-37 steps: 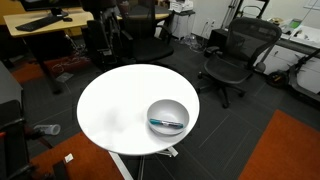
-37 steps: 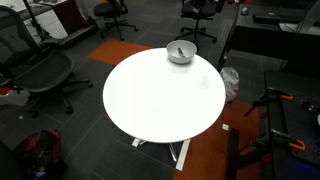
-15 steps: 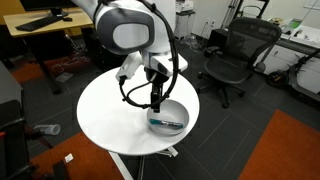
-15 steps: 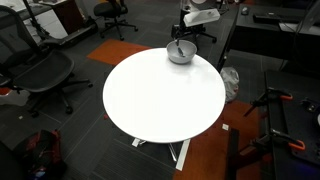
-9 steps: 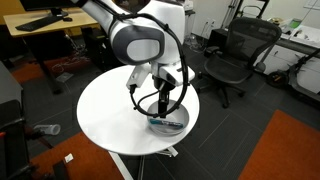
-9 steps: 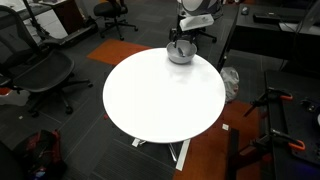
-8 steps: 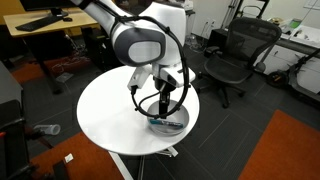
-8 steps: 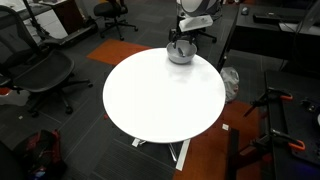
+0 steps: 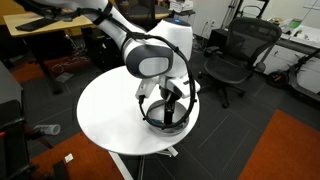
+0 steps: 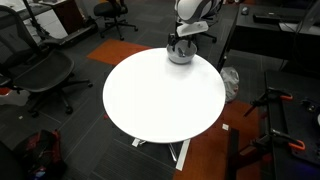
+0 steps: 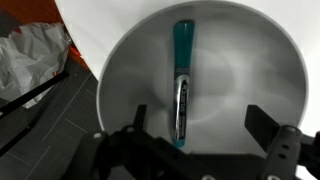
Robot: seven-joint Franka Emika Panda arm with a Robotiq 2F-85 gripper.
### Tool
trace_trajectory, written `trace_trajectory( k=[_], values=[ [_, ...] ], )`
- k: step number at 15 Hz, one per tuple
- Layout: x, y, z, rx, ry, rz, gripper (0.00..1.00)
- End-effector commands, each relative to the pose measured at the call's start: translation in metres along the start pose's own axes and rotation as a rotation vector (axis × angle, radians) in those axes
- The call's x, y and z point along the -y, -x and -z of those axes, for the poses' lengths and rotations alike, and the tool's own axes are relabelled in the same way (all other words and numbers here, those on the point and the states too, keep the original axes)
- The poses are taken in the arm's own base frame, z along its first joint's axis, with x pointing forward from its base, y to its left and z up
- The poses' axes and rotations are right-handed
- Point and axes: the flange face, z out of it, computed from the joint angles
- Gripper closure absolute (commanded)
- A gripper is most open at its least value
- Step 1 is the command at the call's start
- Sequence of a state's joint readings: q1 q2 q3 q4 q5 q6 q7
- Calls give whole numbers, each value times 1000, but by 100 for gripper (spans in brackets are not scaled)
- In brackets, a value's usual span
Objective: Remove the marker from the bowl.
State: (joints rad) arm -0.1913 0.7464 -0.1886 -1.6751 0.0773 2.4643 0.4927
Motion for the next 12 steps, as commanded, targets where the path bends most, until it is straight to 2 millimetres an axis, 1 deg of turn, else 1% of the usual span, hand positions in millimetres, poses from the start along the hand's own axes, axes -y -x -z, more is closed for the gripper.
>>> trace_trajectory(
  k=[1,5,10,11,12],
  values=[
    [-2,-15,-6,9,-9,-4,0],
    [-4,-18,-15,19,0,-8,0],
    [-7,-17,-26,33,14,-10,0],
    [-7,-17,-27,35,15,-8,23],
    [-7,-16,-29,36,16,-6,26]
  ],
)
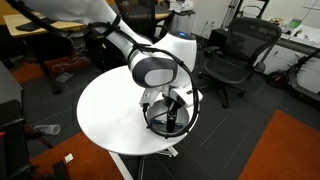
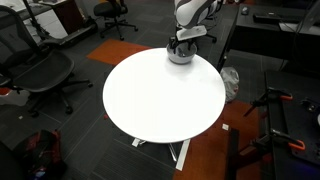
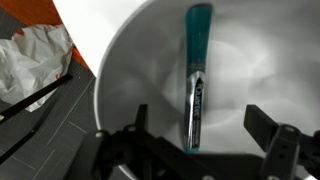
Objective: Remove the marker from the bowl.
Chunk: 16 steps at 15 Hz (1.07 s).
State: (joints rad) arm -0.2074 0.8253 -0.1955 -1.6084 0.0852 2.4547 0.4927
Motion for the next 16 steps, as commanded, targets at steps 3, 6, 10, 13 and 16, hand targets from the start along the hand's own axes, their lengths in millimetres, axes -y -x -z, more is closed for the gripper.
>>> trace_trajectory(
  k=[3,6,10,13,16],
  values=[
    [-2,-4,-3,25,-2,9,51],
    [-1,-4,-3,24,-3,8,73],
    [1,-4,0,22,-6,14,99],
    [5,-3,14,4,-17,23,95],
    [12,-3,41,-28,-32,41,95]
  ],
)
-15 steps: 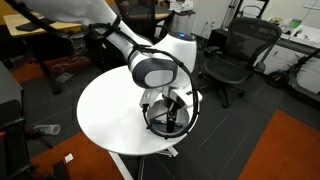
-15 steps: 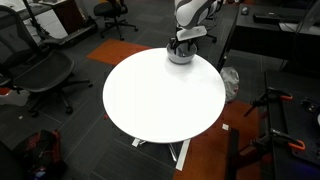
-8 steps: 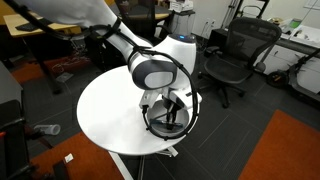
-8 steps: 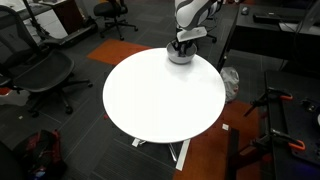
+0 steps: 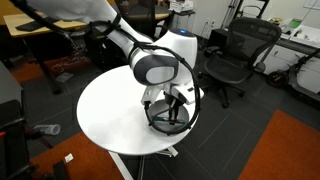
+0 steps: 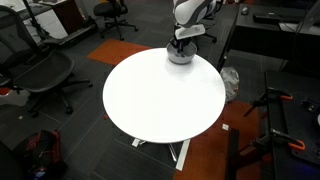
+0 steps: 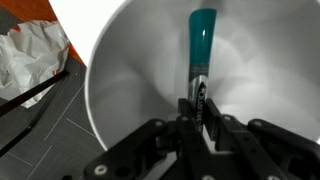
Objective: Remove the marker from the bowl.
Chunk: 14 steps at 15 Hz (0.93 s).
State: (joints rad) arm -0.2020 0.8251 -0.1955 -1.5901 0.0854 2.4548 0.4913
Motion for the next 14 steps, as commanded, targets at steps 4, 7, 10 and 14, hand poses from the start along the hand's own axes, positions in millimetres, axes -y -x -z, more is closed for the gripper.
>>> trace_trajectory(
  k=[4,7,10,14],
  values=[
    [14,2,76,-54,-47,67,95],
    [19,6,110,-97,-69,97,95],
    [26,21,143,-121,-101,134,95],
    [39,60,171,-128,-113,213,95]
  ],
)
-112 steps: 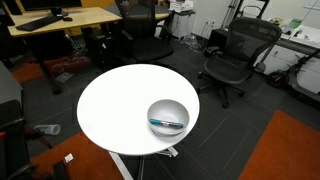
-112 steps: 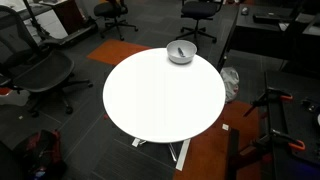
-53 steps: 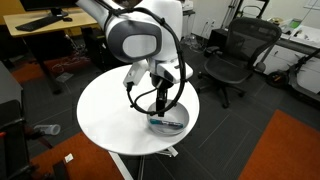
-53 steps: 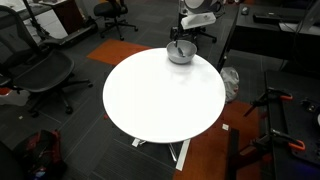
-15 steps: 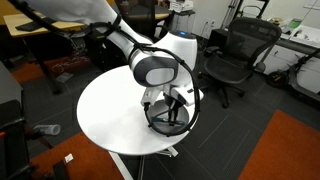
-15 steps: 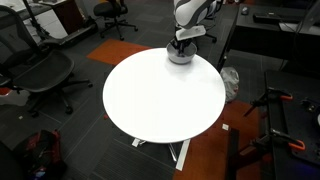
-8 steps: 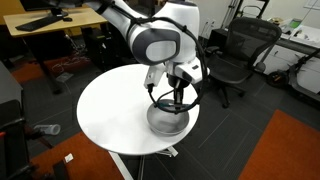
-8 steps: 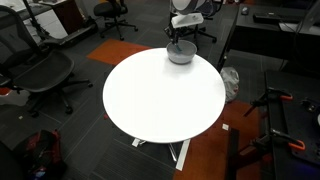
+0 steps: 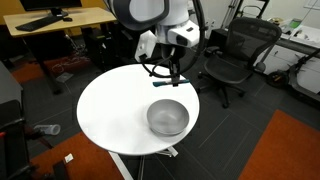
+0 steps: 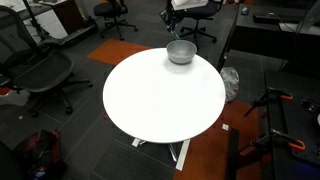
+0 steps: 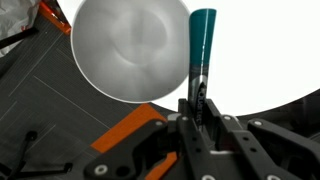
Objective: Remove the marker from the bowl.
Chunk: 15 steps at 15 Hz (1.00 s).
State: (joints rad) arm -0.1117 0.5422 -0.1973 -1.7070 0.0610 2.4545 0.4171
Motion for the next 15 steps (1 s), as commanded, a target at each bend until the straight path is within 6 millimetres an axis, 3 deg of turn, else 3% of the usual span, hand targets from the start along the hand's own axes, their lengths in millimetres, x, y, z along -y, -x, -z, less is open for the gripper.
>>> trace_trajectory(
  k=[1,8,11,15],
  values=[
    [11,42,32,7,-9,78,95],
    [58,124,55,44,-38,184,95],
    [83,154,52,63,-63,228,95],
    [113,176,39,62,-91,248,95]
  ],
)
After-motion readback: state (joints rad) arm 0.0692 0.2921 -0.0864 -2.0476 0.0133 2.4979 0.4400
